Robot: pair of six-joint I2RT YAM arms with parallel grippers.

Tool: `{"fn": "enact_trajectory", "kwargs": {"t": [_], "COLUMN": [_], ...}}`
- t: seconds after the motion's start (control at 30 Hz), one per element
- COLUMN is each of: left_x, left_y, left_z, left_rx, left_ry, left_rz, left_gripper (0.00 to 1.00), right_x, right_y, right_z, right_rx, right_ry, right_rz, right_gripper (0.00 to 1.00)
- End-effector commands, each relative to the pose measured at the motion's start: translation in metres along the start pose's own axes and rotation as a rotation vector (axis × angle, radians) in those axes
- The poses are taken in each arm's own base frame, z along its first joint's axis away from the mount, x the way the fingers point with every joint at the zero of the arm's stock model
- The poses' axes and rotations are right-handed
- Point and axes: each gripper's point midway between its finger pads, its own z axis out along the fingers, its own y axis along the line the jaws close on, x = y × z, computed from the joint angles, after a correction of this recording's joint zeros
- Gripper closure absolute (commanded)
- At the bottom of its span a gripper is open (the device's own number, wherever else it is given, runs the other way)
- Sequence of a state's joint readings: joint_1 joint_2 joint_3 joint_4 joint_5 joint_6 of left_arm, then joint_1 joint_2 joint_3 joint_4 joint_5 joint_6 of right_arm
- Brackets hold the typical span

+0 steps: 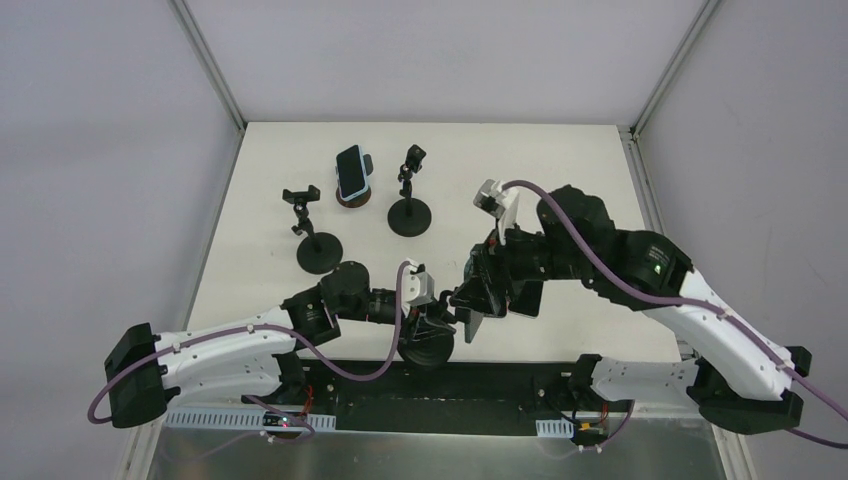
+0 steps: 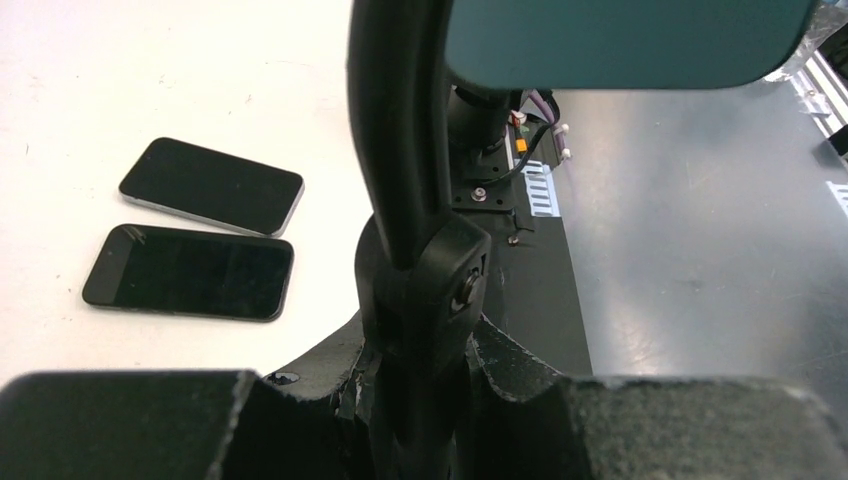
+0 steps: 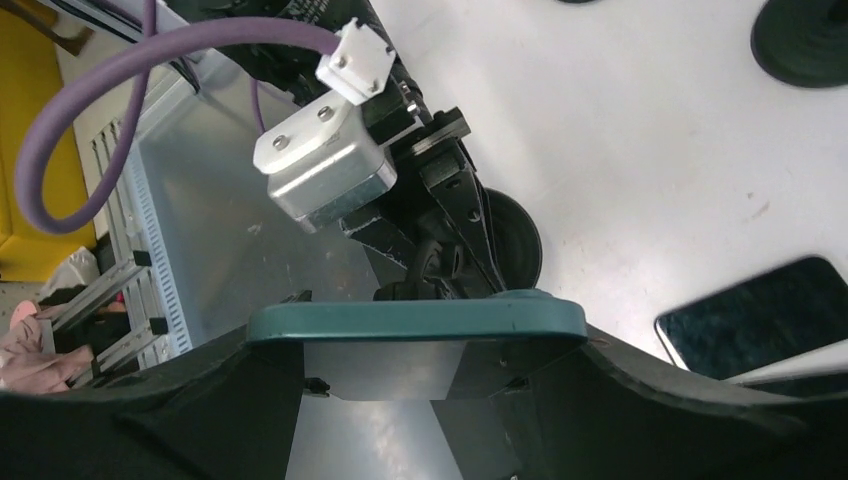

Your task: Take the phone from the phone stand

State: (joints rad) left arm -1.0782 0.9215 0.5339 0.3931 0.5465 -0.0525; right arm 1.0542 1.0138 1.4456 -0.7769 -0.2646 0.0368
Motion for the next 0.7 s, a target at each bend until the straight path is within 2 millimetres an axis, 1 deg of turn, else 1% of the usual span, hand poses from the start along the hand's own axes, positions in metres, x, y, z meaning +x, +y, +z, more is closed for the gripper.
{"fn": "enact_trajectory", "kwargs": {"t": [0.0,0.1,0.17,0.2,0.23,0.27,0.33,0.37,0.53,0.67], "left_x": [0.013,0.017,0.016,0.014,0.011,0.003,-0.007,-0.012,-0.035,-0.044], "left_y": [0.006,0.008,0.009,0.008,0.007,0.005,0.003,0.001,-0.014,-0.014], "left_z": [0.001,0.001,-0.001,-0.003,-0.004,-0.007,-0.011,-0.012,-0.016,-0.016], "left_rx": [-0.007,-0.010,-0.019,-0.019,-0.019,-0.021,-0.024,-0.019,0.041,0.031], "left_ry": [0.042,0.047,0.041,0.033,0.025,-0.001,-0.029,-0.041,-0.094,-0.114], "left_rz": [0.018,0.042,0.055,0.062,0.068,0.082,0.095,0.099,0.110,0.064], "left_gripper": [1.00,1.00,1.00,0.95,0.81,0.39,0.09,0.02,0.01,0.01], "right_x": [-0.021,-0.019,-0.022,-0.022,-0.023,-0.024,-0.026,-0.029,-0.031,-0.032], "right_y": [0.012,0.011,0.012,0.012,0.012,0.011,0.010,0.010,0.004,0.005], "right_z": [-0.025,-0.022,-0.021,-0.019,-0.018,-0.014,-0.011,-0.009,0.000,0.004], "right_rx": [0.022,0.033,0.024,0.019,0.014,0.008,0.006,0.004,0.008,-0.009], "right_ry": [0.040,0.094,0.069,0.051,0.032,0.001,-0.031,-0.051,-0.116,-0.158], "right_rz": [0.036,0.064,0.070,0.074,0.076,0.090,0.098,0.096,0.092,0.054], "right_gripper": [1.00,1.00,1.00,1.00,1.00,1.00,1.00,1.00,1.00,1.00]}}
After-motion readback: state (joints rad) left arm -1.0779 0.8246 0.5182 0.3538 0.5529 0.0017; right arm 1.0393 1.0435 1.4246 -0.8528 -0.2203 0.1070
